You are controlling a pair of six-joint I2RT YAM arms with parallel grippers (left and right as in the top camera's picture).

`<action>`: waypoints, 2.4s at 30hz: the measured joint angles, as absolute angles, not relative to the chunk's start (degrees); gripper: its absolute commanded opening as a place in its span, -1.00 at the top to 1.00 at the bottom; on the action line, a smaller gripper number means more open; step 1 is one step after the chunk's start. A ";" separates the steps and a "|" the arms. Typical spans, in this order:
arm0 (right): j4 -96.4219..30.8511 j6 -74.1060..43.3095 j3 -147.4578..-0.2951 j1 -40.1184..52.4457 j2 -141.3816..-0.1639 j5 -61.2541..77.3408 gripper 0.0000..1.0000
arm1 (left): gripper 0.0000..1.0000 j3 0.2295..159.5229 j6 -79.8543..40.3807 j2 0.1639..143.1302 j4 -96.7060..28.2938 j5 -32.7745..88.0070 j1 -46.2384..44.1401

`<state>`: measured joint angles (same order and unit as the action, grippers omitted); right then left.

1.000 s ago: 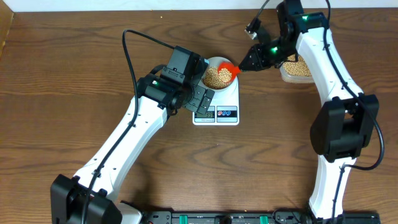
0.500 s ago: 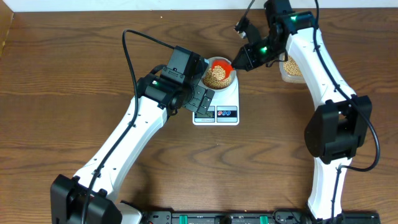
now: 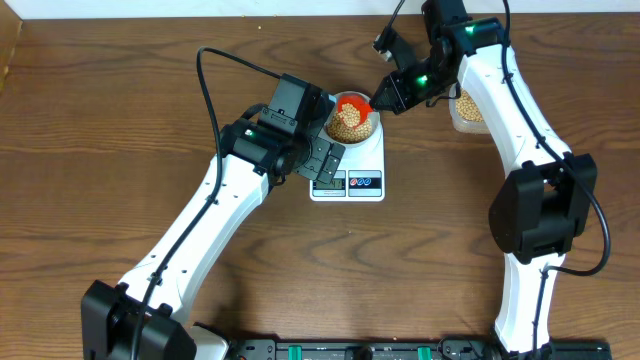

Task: Scoop item into bowl and weigh 50g on scale
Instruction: 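Tilt the scoop slowly to trickle soybeans into the bowl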

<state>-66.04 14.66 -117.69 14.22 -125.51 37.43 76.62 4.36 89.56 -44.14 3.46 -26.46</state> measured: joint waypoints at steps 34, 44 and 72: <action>-65.28 22.26 -117.69 14.22 -125.49 37.21 0.98 | -0.96 76.62 4.38 89.56 -44.14 3.46 -26.46; -65.28 24.71 -117.69 14.22 -125.49 36.51 0.98 | -0.96 76.62 4.38 89.56 -44.14 3.46 -26.46; -65.10 33.74 -117.71 14.28 -125.49 35.97 0.98 | -0.96 76.62 4.38 89.56 -44.14 3.46 -26.46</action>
